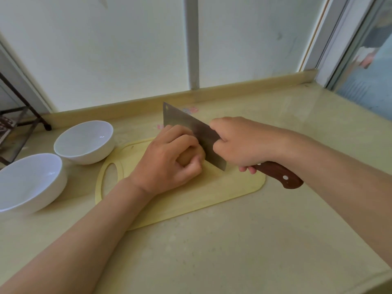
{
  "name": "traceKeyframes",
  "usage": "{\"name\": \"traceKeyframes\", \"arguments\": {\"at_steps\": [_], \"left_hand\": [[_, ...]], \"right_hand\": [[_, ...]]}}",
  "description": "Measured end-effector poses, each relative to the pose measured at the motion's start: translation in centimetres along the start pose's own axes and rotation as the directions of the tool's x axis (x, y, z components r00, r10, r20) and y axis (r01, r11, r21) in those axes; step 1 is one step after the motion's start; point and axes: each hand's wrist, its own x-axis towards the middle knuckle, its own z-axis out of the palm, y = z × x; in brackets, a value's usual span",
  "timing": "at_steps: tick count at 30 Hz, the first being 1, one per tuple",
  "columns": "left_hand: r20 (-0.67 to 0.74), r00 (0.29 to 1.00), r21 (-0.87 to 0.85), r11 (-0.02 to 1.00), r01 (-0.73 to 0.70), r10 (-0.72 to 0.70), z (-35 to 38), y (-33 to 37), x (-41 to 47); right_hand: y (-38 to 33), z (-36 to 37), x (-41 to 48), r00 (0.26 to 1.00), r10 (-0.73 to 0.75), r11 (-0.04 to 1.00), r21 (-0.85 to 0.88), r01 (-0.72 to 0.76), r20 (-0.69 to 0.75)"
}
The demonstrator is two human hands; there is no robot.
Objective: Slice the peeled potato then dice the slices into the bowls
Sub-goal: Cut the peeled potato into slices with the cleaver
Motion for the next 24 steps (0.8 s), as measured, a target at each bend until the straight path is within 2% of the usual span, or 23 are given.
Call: {"name": "traceKeyframes", "arguments": {"at_steps": [6,17,24], "left_hand": [[-0.007,1.000,0.020,1.000,-0.024,0.024,0.1,-0.1,0.0],[0.072,0.993,0.063,0.993,-0.097,0.092,0.0,-0.1,0.5],[0.058,0.996,0.066,0.996,-0.066,0.063,0.1,-0.1,0.5]], "right_hand": [[-0.1,-1.9,-1.7,0.995,-0.066,0.995,0.073,0.072,-0.075],[-1.0,-2.4,-2.4,0.995,-0.055,0.998,0.031,0.058,-0.078],[-1.4,-2.8,-2.7,0.997,-0.043,0.999,-0.013,0.043,-0.061]]}}
